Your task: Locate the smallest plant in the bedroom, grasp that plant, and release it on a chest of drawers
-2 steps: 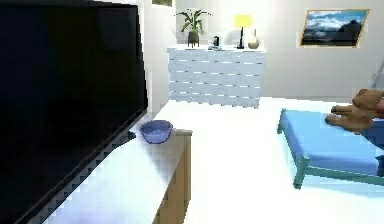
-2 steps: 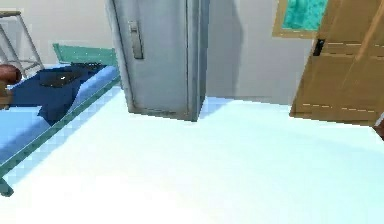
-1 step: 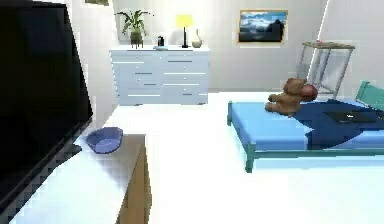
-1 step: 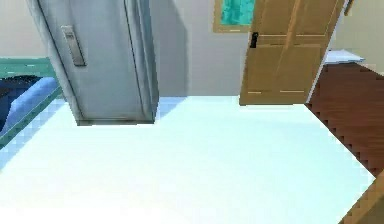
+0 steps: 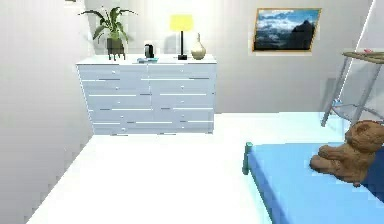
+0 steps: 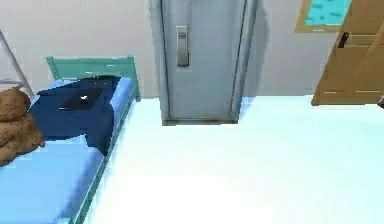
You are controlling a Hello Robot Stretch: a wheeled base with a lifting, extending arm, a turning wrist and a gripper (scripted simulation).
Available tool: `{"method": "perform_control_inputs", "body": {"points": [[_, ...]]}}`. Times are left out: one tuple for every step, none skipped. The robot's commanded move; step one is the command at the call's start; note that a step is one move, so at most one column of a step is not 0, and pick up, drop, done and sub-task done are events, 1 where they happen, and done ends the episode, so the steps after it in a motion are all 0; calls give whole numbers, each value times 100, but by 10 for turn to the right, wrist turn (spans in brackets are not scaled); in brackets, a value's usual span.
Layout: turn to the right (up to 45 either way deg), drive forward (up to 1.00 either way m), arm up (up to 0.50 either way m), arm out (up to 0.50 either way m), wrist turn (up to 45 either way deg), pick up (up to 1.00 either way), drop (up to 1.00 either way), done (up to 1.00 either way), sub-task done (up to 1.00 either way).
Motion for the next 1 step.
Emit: {"method": "perform_control_inputs", "body": {"points": [[0,100,0,0,0,0,0,0,0]]}}
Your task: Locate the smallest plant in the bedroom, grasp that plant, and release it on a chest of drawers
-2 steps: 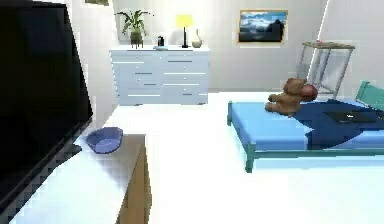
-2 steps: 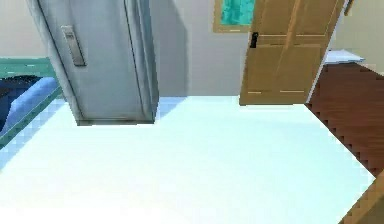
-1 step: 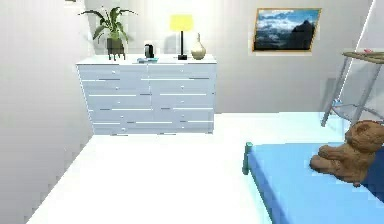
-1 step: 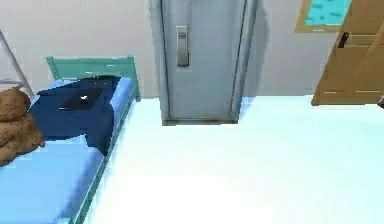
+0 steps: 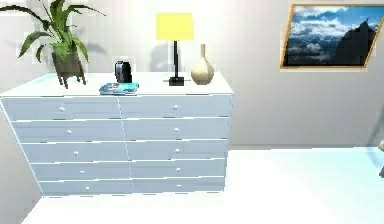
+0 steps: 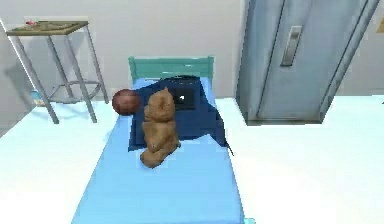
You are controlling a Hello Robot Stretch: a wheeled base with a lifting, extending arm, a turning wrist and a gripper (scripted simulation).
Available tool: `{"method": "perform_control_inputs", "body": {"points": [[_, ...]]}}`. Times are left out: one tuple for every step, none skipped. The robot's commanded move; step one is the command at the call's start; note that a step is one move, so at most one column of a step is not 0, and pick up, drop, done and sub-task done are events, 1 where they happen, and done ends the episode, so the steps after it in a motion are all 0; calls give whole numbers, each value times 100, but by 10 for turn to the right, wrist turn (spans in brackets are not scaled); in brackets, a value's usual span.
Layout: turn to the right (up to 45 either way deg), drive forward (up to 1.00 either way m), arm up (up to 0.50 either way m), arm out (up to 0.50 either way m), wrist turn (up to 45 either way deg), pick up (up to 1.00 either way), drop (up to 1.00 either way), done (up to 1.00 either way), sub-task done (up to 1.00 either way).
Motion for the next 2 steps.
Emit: {"method": "perform_control_inputs", "body": {"points": [[30,0,0,0,0,0,0,0,0],[0,95,0,0,0,0,0,0,0]]}}
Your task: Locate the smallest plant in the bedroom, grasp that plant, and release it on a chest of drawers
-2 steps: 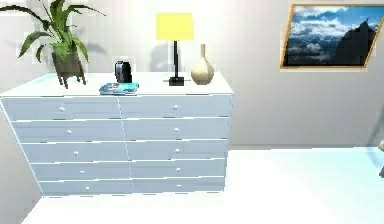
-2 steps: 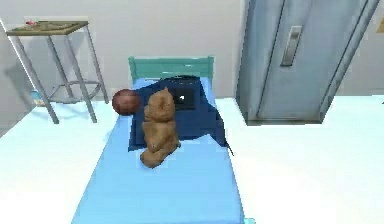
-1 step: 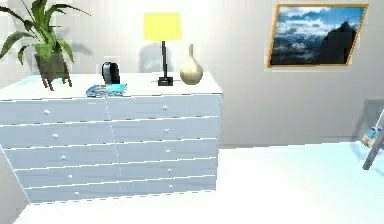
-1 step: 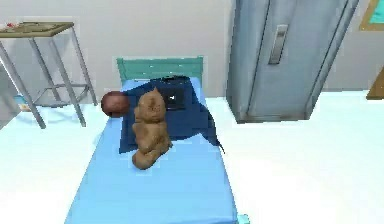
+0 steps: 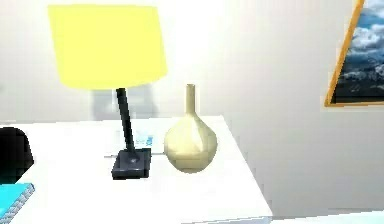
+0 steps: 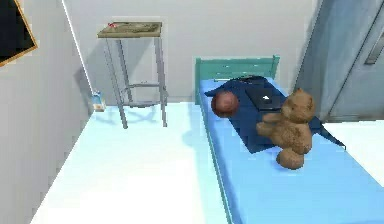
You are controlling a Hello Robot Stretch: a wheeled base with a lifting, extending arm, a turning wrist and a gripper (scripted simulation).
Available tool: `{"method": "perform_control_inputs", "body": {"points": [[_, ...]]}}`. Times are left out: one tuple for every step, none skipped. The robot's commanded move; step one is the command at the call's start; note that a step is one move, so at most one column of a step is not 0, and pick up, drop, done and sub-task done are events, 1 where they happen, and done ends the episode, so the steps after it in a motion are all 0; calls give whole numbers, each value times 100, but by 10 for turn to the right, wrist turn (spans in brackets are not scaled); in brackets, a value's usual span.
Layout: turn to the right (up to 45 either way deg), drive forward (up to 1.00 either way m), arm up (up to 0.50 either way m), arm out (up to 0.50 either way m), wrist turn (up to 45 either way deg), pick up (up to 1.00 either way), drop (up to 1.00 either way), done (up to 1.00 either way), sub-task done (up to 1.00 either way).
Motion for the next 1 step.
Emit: {"method": "perform_control_inputs", "body": {"points": [[-450,0,0,0,0,0,0,0,0]]}}
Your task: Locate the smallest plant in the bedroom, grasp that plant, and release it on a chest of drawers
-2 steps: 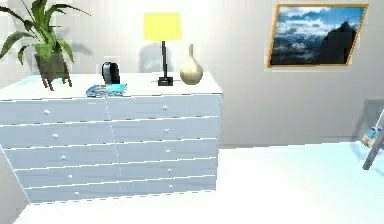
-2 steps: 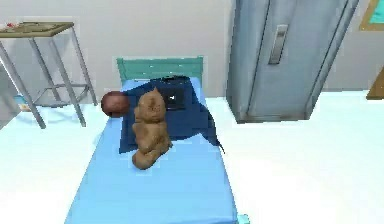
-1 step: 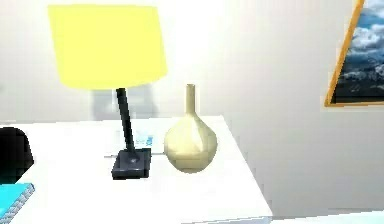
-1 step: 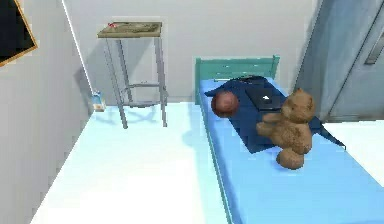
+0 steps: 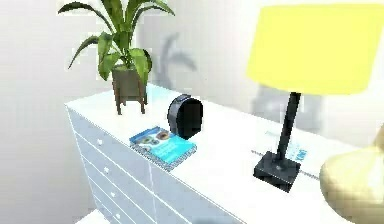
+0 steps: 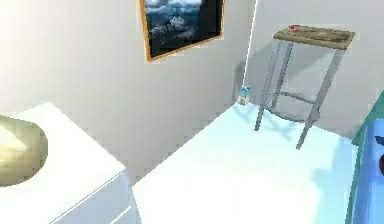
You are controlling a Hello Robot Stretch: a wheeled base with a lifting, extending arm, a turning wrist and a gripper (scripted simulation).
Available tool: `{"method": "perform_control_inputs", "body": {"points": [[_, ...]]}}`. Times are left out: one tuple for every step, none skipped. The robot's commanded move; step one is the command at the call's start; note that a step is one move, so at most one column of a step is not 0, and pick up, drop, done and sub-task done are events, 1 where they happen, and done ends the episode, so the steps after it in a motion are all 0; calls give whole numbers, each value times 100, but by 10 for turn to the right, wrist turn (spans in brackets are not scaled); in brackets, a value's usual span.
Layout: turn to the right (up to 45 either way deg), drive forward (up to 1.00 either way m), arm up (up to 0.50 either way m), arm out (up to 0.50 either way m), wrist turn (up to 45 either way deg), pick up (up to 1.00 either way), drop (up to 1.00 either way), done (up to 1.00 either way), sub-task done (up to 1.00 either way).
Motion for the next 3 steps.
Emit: {"method": "perform_control_inputs", "body": {"points": [[450,0,0,0,0,0,0,0,0],[450,0,0,0,0,0,0,0,0],[300,0,0,0,0,0,0,0,0]]}}
